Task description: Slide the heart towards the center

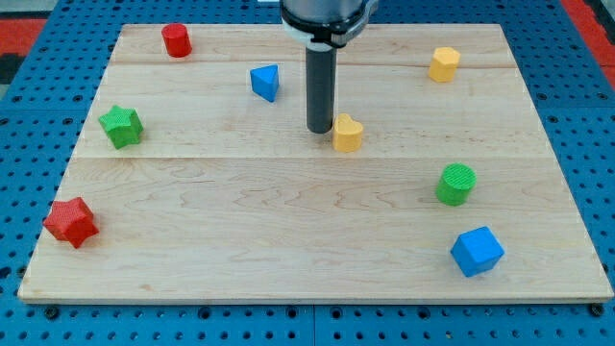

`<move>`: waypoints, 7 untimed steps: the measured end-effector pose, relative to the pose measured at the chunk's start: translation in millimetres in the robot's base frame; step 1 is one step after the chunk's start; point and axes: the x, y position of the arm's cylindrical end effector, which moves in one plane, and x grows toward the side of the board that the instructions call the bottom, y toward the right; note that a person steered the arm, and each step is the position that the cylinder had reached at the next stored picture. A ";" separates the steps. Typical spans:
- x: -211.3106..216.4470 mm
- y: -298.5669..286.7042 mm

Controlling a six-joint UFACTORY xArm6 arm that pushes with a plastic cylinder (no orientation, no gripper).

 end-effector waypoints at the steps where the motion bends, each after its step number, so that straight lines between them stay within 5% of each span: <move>1: 0.5 28.1; 2: 13.3 49.7; 5: -88.0 59.4; 7: -119.1 61.4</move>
